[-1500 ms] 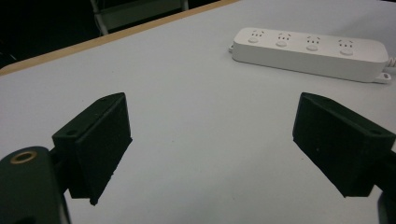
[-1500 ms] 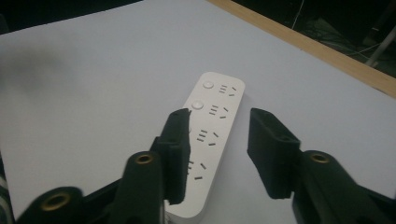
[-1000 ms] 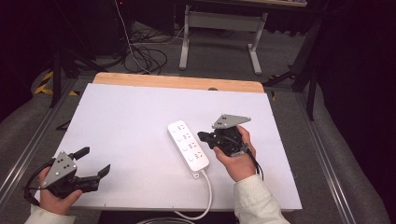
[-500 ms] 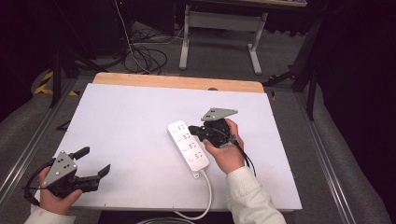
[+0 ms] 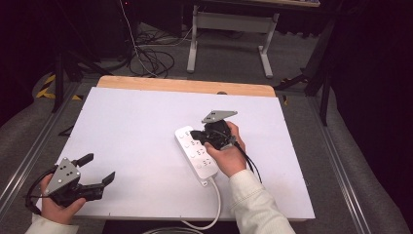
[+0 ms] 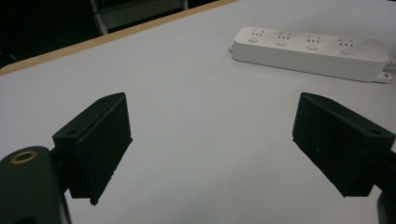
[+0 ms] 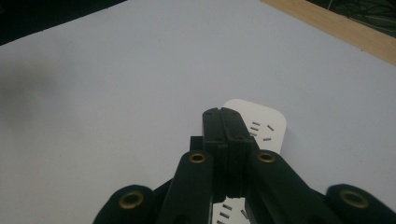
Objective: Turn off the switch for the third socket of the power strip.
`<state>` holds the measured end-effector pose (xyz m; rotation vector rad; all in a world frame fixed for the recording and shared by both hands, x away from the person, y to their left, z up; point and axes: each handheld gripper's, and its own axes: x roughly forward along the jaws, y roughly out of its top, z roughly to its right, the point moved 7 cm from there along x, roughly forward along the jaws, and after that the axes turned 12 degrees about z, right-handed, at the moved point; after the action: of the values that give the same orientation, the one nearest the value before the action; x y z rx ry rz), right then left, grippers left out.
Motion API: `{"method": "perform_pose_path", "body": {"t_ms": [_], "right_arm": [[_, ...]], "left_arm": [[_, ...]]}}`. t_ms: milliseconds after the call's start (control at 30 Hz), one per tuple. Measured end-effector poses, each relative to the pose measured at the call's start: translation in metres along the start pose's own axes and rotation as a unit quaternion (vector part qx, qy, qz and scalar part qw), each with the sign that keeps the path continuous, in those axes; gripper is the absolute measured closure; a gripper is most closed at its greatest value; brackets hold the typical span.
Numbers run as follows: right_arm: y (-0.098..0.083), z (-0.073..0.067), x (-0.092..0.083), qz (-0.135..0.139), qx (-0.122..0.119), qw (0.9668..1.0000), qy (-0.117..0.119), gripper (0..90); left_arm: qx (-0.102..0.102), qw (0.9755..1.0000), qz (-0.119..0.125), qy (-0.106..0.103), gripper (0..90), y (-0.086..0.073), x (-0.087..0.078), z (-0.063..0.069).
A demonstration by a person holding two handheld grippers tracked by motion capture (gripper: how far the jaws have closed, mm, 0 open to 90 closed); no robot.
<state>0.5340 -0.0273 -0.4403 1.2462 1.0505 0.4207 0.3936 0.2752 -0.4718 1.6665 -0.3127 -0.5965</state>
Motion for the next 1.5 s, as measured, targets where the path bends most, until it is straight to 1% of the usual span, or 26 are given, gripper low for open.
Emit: {"method": "perform_pose_path", "body": {"t_ms": [33, 67, 100, 167, 300, 400, 500, 600, 733, 867, 967, 1000, 1167, 1233, 1300, 1400, 1433, 1500], "right_arm": [[-0.001, 0.0, 0.002, -0.002, 0.003, 1.0, 0.001, 90.0], [-0.002, 0.001, 0.006, -0.004, 0.007, 1.0, 0.002, 90.0], [-0.002, 0.001, 0.006, -0.004, 0.007, 1.0, 0.002, 90.0], [-0.005, 0.001, 0.013, -0.008, 0.008, 0.9999, 0.001, 90.0], [-0.009, 0.002, 0.02, -0.018, 0.006, 0.9998, 0.0, 90.0], [-0.014, 0.002, 0.028, -0.03, 0.004, 0.9995, 0.009, 90.0], [-0.017, 0.003, 0.032, -0.037, 0.005, 0.9993, 0.008, 90.0], [-0.023, 0.005, 0.038, -0.052, 0.001, 0.9987, 0.002, 90.0], [-0.027, 0.006, 0.041, -0.065, 0.001, 0.9979, -0.003, 90.0], [-0.03, 0.006, 0.043, -0.073, -0.001, 0.9973, -0.003, 90.0], [-0.032, 0.005, 0.046, -0.078, 0.001, 0.997, -0.001, 90.0], [-0.034, 0.004, 0.047, -0.083, 0.0, 0.9966, 0.0, 90.0], [-0.037, 0.003, 0.05, -0.09, -0.001, 0.9959, -0.001, 90.0], [-0.039, 0.003, 0.052, -0.099, -0.003, 0.9951, -0.001, 90.0], [-0.039, 0.003, 0.052, -0.099, -0.003, 0.995, 0.002, 90.0], [-0.04, 0.002, 0.053, -0.102, -0.002, 0.9948, 0.0, 90.0], [-0.041, 0.003, 0.053, -0.105, -0.007, 0.9945, -0.002, 90.0], [-0.041, 0.003, 0.053, -0.105, -0.008, 0.9944, -0.003, 90.0]], "left_arm": [[-0.003, 1.0, -0.001, 0.001, 11.9, 0.0, 0.0, 0.0], [-0.003, 1.0, -0.003, 0.001, 12.1, -0.001, 0.001, 0.0], [-0.003, 1.0, -0.003, 0.001, 12.1, -0.001, 0.001, 0.0], [-0.003, 1.0, -0.003, 0.0, 12.1, -0.001, 0.001, 0.0], [-0.004, 1.0, -0.002, 0.0, 12.1, 0.0, 0.001, 0.0], [-0.003, 1.0, -0.002, -0.001, 12.1, -0.001, 0.0, 0.0], [-0.003, 1.0, -0.001, 0.001, 12.1, 0.0, 0.0, 0.0], [-0.002, 1.0, -0.002, 0.001, 12.1, 0.0, 0.0, 0.0], [-0.002, 1.0, -0.002, 0.0, 12.1, 0.0, 0.0, 0.0], [-0.003, 1.0, -0.002, -0.001, 12.1, -0.001, 0.0, 0.0], [0.001, 1.0, -0.007, 0.0, 12.2, -0.001, 0.001, 0.0], [-0.002, 1.0, -0.006, -0.001, 12.2, -0.001, 0.001, 0.0], [-0.002, 1.0, -0.005, 0.0, 12.1, -0.001, 0.001, 0.0], [-0.002, 1.0, -0.005, 0.0, 12.2, -0.001, 0.001, 0.0], [0.001, 1.0, -0.007, 0.001, 12.2, -0.001, 0.001, 0.0], [-0.003, 1.0, -0.007, 0.002, 12.3, -0.002, 0.001, 0.0], [-0.002, 1.0, -0.007, 0.002, 12.3, -0.002, 0.001, 0.0], [-0.002, 1.0, -0.007, 0.002, 12.3, -0.002, 0.001, 0.0]]}}
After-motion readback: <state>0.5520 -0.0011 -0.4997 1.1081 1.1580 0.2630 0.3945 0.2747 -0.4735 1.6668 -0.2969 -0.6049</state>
